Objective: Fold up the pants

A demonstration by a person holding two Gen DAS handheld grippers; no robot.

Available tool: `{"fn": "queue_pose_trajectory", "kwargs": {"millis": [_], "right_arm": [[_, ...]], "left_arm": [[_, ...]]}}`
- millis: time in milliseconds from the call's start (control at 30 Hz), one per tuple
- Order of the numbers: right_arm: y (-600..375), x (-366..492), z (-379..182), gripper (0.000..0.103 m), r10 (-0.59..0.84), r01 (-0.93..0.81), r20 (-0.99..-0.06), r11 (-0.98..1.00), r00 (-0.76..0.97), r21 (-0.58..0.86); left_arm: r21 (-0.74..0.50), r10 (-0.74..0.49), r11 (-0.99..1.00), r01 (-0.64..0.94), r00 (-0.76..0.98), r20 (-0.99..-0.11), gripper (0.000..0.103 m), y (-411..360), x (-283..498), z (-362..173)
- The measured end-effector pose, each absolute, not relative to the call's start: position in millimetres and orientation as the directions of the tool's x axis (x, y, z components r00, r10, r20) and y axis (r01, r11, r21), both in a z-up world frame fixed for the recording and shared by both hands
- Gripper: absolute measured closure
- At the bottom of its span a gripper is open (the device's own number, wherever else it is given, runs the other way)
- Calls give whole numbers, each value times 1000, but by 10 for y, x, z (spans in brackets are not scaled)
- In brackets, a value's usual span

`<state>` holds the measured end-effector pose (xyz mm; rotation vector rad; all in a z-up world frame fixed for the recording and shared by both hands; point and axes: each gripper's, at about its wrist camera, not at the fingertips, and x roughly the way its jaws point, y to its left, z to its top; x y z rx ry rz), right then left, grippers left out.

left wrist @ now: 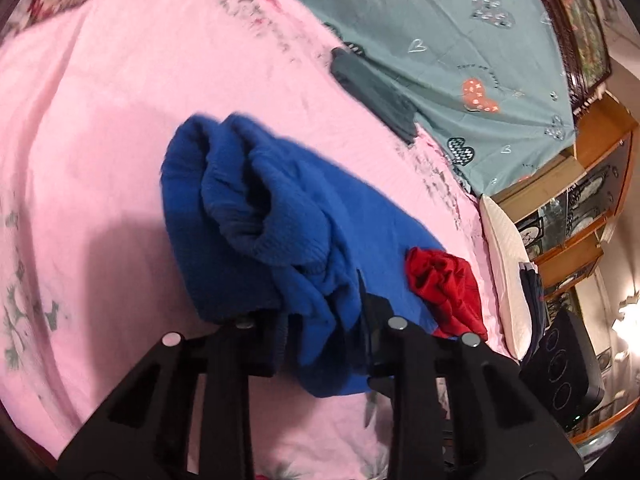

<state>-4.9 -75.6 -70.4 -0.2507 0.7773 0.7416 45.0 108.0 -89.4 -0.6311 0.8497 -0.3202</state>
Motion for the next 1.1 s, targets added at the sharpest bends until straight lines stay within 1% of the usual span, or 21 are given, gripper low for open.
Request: {"fn": "queue_pose_trajectory", "kwargs": {"millis": [67,133,167,233,333,367,433,500,533,567,600,633,667,700,767,833,900,1000,1100], "right_arm": [[-1093,-89,-486,73,503,-613,-648,787,572,71],[-1557,-146,-250,73,474,-509,-572,853,669,112],[-1922,-201,-110,73,425,-419,-524,898,738,138],[-2501,-301,35,73,323,-268,-474,946,819,182],[-3122,-441,81,73,176,-91,-471,976,864,198],[-3313,-498,48,73,136,-37,-482,977,866,211],[-3516,-534,-31,73,103,15,-505,974,857,226],[-3646,-506,-151,73,85,50,-541,972,836,230],[-3683,-471,-190,73,91,53,-555,970,827,239],[-3700,-433,-213,73,106,47,-563,967,820,252],[-3689,-388,-231,71,134,29,-570,963,811,269],[-3662,-374,-250,68,158,13,-573,959,804,282],[-3653,-327,-249,59,175,-1,-572,957,801,290],[-3607,-277,-240,50,203,-28,-571,954,796,300],[-3538,-153,-204,48,256,-76,-568,944,782,320],[-3444,-17,-199,47,304,-117,-575,934,760,338],[-3385,140,-225,42,331,-131,-597,926,731,353],[-3234,438,-316,40,338,-142,-643,931,688,337],[-3098,775,-456,38,307,-151,-696,949,649,278]], "left_arm": [[-609,-509,789,78,639,-577,78,927,489,-685],[-571,-531,802,177,649,-545,78,611,562,-367],[-551,-555,800,239,644,-526,79,403,592,-214],[-499,-599,791,355,619,-508,79,-83,617,23],[-434,-667,744,508,521,-533,79,-946,659,91],[-423,-684,721,548,467,-560,79,-1255,677,12],[-411,-688,688,598,357,-632,79,-1772,707,-264],[-415,-671,651,635,227,-705,64,-2204,756,-638],[-417,-661,640,645,186,-727,50,-2329,769,-795],[-399,-640,651,646,185,-745,47,-2382,767,-884],[-403,-645,649,645,187,-741,45,-2372,750,-873],[-419,-663,636,648,180,-727,32,-2330,730,-815],[-442,-683,623,645,172,-710,15,-2265,706,-731],[-456,-700,622,637,190,-689,12,-2151,648,-604],[-465,-734,602,649,221,-642,11,-1919,472,-399],[-439,-748,603,666,281,-601,10,-1613,305,-200],[-414,-725,652,635,364,-585,9,-1316,263,-132],[-459,-683,722,518,428,-592,9,-865,366,-245],[-521,-642,767,374,437,-630,9,-513,513,-484]]}}
